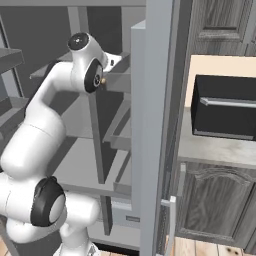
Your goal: There's a steak in the fridge that needs to be moved to the freezer for freezing. Pick up the steak from the fridge, place it on any shelf in the freezer, and close the fridge and freezer doors when done.
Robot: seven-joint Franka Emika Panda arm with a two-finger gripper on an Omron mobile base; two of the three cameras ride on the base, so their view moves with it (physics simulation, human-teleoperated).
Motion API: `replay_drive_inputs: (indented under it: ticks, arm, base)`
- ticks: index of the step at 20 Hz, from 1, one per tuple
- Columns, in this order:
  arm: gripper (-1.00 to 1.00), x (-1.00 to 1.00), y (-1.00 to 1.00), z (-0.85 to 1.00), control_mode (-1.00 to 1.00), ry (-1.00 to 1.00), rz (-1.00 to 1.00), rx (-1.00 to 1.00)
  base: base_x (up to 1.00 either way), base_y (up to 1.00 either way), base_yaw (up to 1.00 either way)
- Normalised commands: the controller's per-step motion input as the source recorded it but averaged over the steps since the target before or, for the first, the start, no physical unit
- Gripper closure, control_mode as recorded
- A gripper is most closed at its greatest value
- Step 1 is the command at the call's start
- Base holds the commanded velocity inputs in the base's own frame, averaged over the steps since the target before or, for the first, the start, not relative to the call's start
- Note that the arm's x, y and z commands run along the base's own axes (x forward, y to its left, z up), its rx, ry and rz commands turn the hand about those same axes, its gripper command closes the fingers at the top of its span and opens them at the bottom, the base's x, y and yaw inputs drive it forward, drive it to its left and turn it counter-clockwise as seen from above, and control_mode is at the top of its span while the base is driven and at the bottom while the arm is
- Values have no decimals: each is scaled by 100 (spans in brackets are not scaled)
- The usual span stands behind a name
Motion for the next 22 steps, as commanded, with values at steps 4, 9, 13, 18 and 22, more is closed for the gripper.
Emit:
replay_drive_inputs:
  ticks: [4, 9, 13, 18, 22]
  arm:
    - [100, 74, -20, 0, -100, 7, 9, 0]
    - [100, 45, -24, 0, -100, 3, 7, 0]
    - [100, 3, -39, 0, -100, 0, 3, 0]
    - [100, 32, -19, -8, -100, 0, 1, 0]
    - [100, 49, -27, -57, -100, 6, 6, 0]
  base:
    - [0, 0, 0]
    - [0, 0, 0]
    - [0, 0, 0]
    - [0, 0, 0]
    - [0, 0, 0]
